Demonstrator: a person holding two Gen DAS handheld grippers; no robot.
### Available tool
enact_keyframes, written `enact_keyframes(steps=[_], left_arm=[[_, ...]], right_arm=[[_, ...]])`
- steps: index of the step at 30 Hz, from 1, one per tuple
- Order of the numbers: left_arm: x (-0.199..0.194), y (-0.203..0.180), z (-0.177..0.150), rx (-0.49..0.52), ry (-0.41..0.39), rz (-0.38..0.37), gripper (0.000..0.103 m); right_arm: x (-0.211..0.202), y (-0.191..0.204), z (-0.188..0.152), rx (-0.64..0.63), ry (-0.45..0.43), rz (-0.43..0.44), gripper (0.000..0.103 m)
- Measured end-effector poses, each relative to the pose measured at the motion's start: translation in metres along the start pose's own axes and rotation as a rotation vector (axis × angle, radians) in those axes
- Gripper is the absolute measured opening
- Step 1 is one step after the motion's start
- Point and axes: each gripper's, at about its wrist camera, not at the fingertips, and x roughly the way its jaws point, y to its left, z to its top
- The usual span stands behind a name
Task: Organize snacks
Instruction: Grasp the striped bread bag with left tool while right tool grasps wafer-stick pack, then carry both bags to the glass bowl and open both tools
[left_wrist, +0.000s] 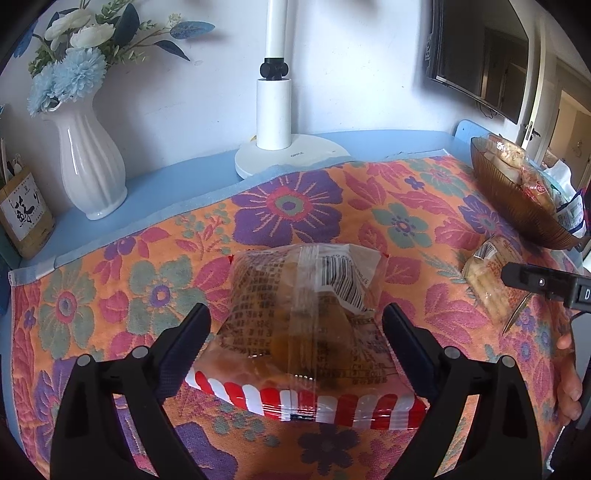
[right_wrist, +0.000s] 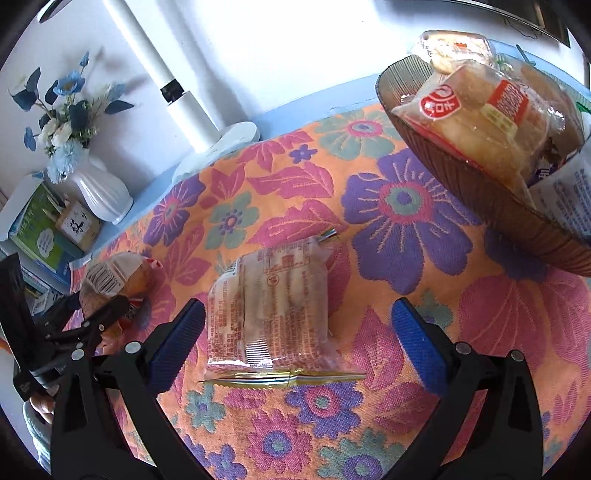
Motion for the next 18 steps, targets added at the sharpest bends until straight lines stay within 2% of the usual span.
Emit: enact_keyframes(steps=[4, 8, 10, 11, 13, 16, 18], left_arm=[[-0.001, -0.003, -0.001, 0.015, -0.005, 0.009, 0.093], [0.002, -0.006, -0.001, 0.031, 0.007, 0.020, 0.092], [0.004, -0.007, -0.001, 0.036, 0.020, 0.018, 0.092], [0.005, -0.007, -0.001, 0.035, 0.024, 0.023, 0.092], [0.003, -0.006, -0.001, 0.031, 0.014, 0.029, 0.085], [-0.001, -0.009, 0.000, 0.053, -0.017, 0.037, 0.074], [-0.006, -0.017, 0.002, 0.088, -0.038, 0.065, 0.071]], right_arm=[[0.004, 0.012, 0.000, -0.060, 0.010, -0.033, 0.100], [0.012, 0.036, -0.002, -0.185, 0.022, -0.117, 0.100], [0.015, 0.046, -0.005, -0.239, 0.023, -0.155, 0.087], [0.017, 0.050, -0.007, -0.264, 0.029, -0.168, 0.071], [0.013, 0.056, -0.010, -0.296, 0.000, -0.186, 0.067], [-0.009, 0.056, -0.013, -0.280, -0.068, -0.147, 0.066], [-0.031, 0.051, -0.010, -0.218, -0.086, -0.060, 0.065]])
